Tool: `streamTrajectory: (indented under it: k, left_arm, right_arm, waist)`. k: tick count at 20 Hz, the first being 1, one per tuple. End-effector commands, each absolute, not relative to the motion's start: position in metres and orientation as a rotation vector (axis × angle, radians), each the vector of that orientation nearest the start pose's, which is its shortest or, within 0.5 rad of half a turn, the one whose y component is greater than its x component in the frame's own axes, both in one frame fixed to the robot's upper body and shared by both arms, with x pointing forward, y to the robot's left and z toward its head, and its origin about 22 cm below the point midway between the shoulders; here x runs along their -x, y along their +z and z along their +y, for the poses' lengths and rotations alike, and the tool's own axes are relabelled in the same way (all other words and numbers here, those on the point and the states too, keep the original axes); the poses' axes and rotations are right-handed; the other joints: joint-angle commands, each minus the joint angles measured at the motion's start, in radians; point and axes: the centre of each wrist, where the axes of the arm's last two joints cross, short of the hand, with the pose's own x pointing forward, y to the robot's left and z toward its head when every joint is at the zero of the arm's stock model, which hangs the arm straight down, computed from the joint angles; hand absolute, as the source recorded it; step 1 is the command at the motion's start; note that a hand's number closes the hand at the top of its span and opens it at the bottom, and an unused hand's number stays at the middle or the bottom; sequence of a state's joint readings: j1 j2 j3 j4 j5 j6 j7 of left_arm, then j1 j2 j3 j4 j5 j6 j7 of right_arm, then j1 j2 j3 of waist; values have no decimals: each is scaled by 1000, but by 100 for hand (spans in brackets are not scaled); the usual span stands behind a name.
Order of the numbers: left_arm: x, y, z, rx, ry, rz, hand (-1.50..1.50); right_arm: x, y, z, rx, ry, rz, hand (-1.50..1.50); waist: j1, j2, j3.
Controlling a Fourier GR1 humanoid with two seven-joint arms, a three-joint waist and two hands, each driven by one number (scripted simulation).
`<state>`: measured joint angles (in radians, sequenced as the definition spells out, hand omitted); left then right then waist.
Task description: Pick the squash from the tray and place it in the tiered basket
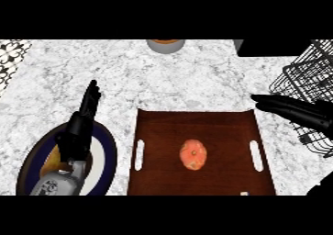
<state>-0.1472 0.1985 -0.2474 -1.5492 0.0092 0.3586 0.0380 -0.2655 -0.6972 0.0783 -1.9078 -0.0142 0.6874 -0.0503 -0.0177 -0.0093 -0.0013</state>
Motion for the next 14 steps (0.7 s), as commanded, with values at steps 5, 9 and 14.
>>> streamTrajectory:
  k: [5,9,14]
  left_arm:
    - [-265,15,206,-194,-113,-1662,0]
    - [-278,35,196,-176,-122,-1661,0]
    - [-280,47,204,-195,-102,-1657,0]
  right_arm:
    - [-211,202,-213,96,1516,-1620,-150]
    - [-212,193,-201,144,1551,-1596,-150]
    - [-196,192,-190,165,1621,-1459,-150]
  waist:
    - [14,7,0]
    - [18,8,1]
    - [14,7,1]
